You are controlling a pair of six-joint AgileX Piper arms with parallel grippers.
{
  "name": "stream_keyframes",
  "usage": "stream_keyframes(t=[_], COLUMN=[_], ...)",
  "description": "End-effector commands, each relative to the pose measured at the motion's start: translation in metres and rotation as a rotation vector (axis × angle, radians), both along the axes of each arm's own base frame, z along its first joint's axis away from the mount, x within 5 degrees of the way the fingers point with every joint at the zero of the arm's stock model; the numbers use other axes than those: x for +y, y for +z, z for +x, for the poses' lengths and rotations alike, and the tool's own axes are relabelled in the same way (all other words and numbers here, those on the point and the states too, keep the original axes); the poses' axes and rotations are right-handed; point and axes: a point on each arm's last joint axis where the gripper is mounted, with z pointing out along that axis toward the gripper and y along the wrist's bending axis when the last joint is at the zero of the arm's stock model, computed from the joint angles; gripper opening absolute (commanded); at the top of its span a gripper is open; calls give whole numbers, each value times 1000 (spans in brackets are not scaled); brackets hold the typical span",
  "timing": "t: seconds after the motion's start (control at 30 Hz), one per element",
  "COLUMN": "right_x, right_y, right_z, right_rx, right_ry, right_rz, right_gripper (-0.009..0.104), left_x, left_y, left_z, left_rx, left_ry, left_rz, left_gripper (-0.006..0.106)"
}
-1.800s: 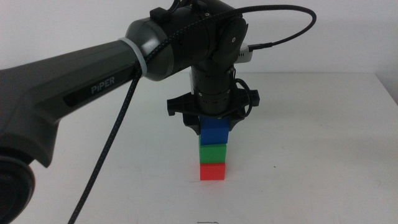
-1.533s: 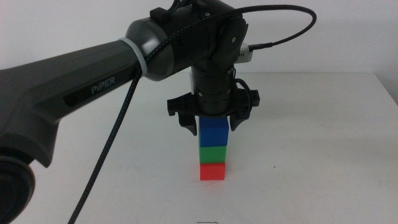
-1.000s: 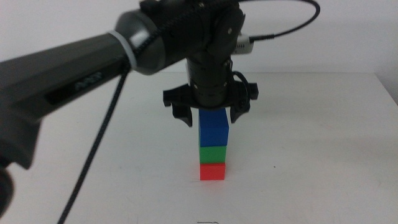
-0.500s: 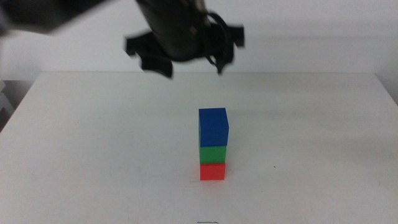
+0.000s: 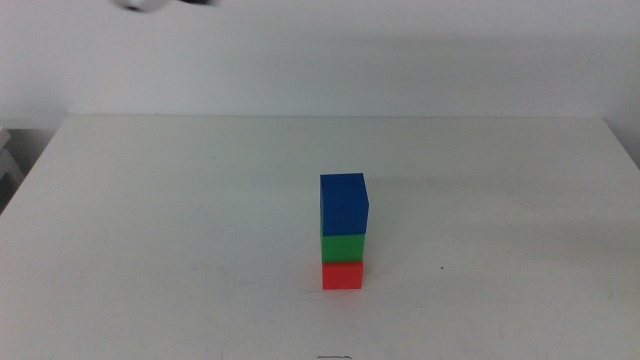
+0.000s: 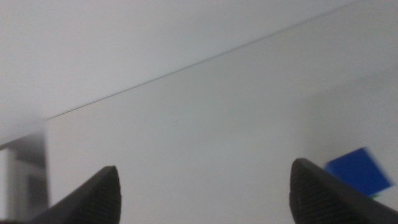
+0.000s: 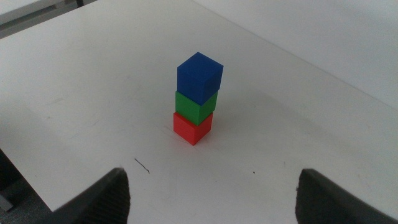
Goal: Stack red cubes first, then green, then blue cubes in a specific spot.
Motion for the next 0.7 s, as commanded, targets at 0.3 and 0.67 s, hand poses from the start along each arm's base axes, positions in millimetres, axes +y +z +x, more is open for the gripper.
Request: stream_keyframes(t=[0.3,0.67], right_x=[1,1], right_y=[12,12], right_z=[3,3], right_rx=[-81,-81], right_ry=[3,3], right_rz=[39,38], right_gripper=[94,94], left_x=[117,131], left_y=[2,10], left_z=[-57,-99], left_rx=[-152,-244], left_ry=[254,302], left_rz=[-75,-120], left_gripper=[92,92])
